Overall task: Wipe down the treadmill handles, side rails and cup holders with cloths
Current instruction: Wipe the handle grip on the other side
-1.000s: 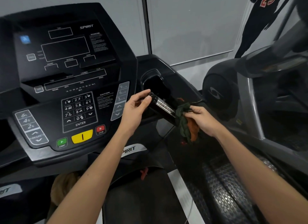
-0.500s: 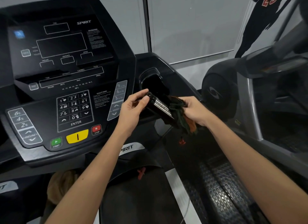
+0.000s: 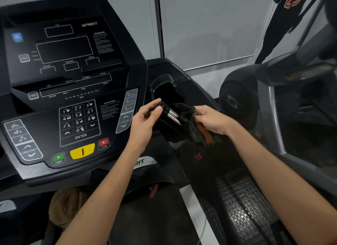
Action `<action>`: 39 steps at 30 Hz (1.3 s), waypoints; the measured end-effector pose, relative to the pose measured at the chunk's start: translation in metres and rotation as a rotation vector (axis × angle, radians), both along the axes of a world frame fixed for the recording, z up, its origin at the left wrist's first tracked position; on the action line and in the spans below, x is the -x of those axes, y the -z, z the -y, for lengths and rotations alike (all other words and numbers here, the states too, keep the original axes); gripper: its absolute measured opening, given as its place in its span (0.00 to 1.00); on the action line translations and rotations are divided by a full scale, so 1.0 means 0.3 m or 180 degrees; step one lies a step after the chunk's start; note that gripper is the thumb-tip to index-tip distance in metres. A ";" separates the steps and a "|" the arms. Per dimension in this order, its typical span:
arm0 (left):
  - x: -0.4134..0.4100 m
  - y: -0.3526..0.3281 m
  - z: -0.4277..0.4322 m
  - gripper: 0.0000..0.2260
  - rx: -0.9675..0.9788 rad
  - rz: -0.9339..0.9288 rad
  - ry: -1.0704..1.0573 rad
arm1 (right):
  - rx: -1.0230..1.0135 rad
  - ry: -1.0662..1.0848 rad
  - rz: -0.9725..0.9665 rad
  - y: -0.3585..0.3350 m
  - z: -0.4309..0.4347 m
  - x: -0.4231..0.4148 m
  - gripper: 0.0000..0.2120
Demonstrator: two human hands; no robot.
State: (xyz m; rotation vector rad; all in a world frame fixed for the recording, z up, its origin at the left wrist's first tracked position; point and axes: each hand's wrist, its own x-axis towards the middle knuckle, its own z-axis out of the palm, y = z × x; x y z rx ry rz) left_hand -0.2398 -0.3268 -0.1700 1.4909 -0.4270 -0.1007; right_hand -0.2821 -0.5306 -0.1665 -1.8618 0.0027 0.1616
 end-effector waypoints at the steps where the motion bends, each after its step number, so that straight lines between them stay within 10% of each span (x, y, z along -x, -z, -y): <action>1: -0.002 -0.001 -0.003 0.10 -0.0016 0.0002 0.0022 | 0.0182 0.0045 0.0023 0.017 0.020 0.005 0.12; 15: -0.004 -0.007 -0.004 0.10 0.0016 -0.0010 0.0083 | 0.0557 0.1244 0.1515 0.130 -0.093 0.147 0.20; 39: 0.005 -0.007 0.002 0.10 0.0075 -0.0043 0.0058 | 0.0239 0.2295 0.1287 0.175 -0.141 0.176 0.15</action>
